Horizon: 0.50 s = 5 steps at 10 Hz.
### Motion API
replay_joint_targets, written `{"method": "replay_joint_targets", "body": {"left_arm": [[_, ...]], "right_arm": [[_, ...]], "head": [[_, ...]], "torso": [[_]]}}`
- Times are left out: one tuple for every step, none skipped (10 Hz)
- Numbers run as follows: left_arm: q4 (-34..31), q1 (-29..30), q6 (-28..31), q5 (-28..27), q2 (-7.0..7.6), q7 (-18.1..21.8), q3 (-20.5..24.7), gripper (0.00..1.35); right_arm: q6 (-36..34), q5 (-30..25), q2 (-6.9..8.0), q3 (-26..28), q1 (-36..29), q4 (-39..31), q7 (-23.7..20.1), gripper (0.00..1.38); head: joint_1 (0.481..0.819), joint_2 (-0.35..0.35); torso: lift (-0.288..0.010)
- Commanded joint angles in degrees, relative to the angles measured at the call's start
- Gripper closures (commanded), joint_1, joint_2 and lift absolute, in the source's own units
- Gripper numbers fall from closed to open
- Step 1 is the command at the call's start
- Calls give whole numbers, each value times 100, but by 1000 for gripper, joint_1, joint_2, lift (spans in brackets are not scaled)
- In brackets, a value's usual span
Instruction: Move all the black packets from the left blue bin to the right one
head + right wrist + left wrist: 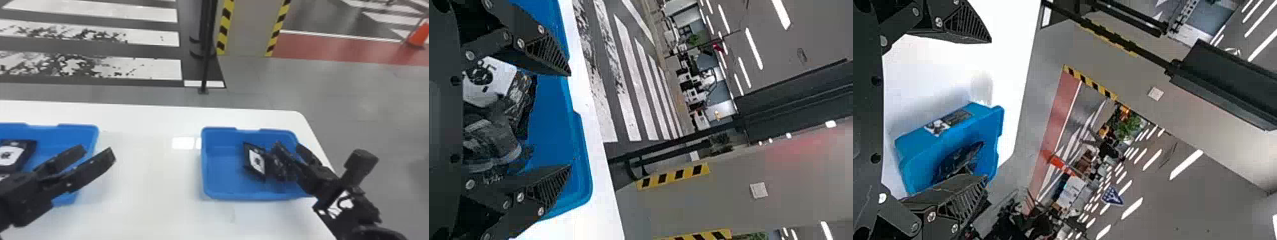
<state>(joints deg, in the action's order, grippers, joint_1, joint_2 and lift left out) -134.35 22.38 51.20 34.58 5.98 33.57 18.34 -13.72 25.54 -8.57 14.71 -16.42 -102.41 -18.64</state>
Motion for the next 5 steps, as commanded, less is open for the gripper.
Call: {"method": "replay_joint_targets", "body": {"left_arm": [[-2, -2, 26, -156, -1, -17, 257, 231], [-2, -30, 153, -431, 17, -26, 520, 231], [-2, -73, 322, -693, 43, -44, 760, 231], [-2, -199, 547, -979, 105, -97, 954, 231], [-2, -354, 800, -1345, 131, -140, 1160, 231]], "right_arm": [[346, -75, 145, 15, -664, -566, 80, 125], [416, -121, 286, 26, -1142, -1002, 98, 131], [458, -109, 409, -20, -1522, -1340, 89, 137], [782, -178, 470, -157, -1888, -1691, 98, 136], [1133, -189, 488, -328, -2155, -1902, 98, 136]], "head": [[695, -187], [695, -176], [695, -144], [695, -88], [695, -61]], "torso": [[-144], [-144], [-144], [-144], [-144]]}}
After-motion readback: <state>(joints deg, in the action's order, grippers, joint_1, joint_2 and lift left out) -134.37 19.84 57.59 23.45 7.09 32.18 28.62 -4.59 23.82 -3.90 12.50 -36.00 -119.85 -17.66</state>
